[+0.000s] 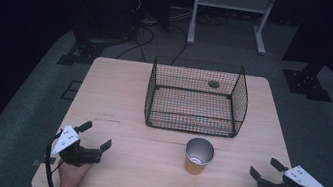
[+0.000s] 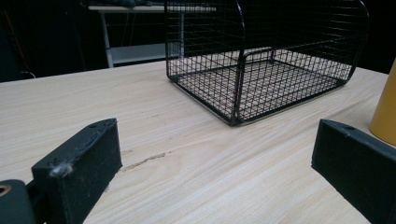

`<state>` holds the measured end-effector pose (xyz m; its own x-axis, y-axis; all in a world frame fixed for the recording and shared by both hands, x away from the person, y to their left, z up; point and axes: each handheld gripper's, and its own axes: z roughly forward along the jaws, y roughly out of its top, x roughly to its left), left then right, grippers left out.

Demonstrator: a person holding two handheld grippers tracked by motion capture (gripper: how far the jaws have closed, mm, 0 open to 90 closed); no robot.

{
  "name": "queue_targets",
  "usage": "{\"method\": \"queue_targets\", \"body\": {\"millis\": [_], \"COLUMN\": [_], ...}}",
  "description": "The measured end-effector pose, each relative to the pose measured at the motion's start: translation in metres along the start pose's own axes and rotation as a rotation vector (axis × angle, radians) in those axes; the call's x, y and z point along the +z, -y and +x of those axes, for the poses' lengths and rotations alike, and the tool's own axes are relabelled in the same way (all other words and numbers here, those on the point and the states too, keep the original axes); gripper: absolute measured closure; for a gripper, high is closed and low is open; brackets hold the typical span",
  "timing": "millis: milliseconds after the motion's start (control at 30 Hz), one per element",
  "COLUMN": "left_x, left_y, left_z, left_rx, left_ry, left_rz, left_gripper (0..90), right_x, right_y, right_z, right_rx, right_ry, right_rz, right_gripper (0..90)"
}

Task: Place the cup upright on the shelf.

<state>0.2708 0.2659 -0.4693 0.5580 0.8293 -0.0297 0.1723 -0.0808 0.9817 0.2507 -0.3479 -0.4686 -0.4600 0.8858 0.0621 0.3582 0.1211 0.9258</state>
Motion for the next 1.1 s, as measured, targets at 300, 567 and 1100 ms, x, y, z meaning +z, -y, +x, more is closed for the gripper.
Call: {"method": "queue_targets", "body": {"millis": [300,567,1100], "left_x": [-0.001,-0.001,-0.001], "left_y": [0.0,0.0,0.0], "left_z": [0.0,0.0,-0.001], "left_rx": [-0.004,-0.002,0.001], "left_ry": [-0.001,0.003,0.006], "left_rz": [-0.001,-0.004,-0.006], "left_gripper": [0.8,0.8,0.8], "right_x": [0.002,0.006,0.003], "right_y": [-0.003,-0.009,-0.025], "right_z": [0.003,0.013,0.032], "right_rx": [-0.005,-0.034,-0.101], "right_ry": [-0.02,-0.051,-0.127], "right_rz": [0.005,0.013,0.027], "right_gripper": [13.4,13.4,13.4]}}
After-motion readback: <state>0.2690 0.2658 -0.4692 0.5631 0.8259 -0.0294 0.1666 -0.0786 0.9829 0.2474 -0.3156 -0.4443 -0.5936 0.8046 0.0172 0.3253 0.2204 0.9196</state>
